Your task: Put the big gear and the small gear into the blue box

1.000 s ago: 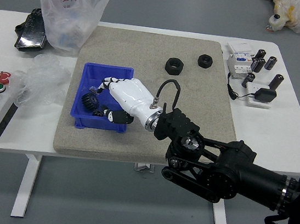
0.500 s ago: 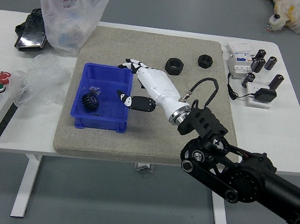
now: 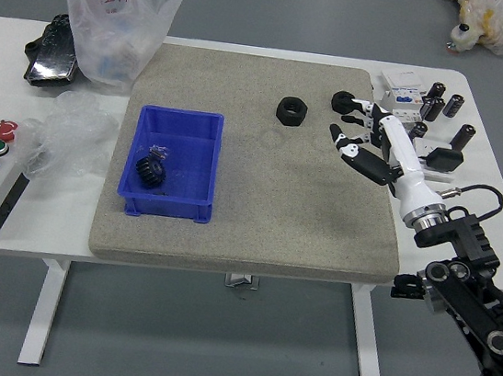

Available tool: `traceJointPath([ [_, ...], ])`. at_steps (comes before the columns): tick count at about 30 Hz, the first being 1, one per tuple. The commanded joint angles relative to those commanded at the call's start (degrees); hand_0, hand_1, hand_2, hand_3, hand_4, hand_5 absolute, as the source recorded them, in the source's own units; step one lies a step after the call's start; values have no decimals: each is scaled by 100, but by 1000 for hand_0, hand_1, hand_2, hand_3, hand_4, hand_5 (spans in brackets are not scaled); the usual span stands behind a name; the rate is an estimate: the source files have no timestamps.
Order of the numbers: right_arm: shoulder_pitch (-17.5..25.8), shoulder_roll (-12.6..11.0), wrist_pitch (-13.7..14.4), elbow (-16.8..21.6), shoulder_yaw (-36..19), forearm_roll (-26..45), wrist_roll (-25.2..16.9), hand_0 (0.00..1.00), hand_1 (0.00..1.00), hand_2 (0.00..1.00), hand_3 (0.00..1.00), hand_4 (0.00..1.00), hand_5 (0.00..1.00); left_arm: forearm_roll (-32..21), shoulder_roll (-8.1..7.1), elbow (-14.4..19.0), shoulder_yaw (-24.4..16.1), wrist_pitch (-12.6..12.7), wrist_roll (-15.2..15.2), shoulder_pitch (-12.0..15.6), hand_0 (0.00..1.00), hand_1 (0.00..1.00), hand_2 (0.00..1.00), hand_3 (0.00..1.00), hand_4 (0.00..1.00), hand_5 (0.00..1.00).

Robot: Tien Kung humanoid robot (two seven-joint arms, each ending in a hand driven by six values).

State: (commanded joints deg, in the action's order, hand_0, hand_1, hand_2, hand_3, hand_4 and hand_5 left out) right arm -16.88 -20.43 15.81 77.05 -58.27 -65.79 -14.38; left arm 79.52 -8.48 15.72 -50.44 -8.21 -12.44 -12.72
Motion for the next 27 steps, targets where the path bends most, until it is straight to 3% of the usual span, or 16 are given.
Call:
traceJointPath([
  [1,106,-4,-31,-15,-115,148,-77,602,726,791,711,679,349,-18,4,-2,22,3,10,-3,712,554,556,671,690,498],
  [9,205,49,-487,-179,-352,1683,-513,594,714,773,700,681,352,-83,4,-17,120,7,81,-53,712,556,556,672,690,496],
  [22,217,31,-665,-406,-459,3471,-645,542,662,730,679,667,329,-159,-24,-39,272,20,155,-63,712,559,556,672,689,498],
  [27,258,-1,-642,-388,-645,3660,-638,524,657,725,674,662,335,-82,-56,-52,225,27,167,-63,713,557,557,673,690,496],
])
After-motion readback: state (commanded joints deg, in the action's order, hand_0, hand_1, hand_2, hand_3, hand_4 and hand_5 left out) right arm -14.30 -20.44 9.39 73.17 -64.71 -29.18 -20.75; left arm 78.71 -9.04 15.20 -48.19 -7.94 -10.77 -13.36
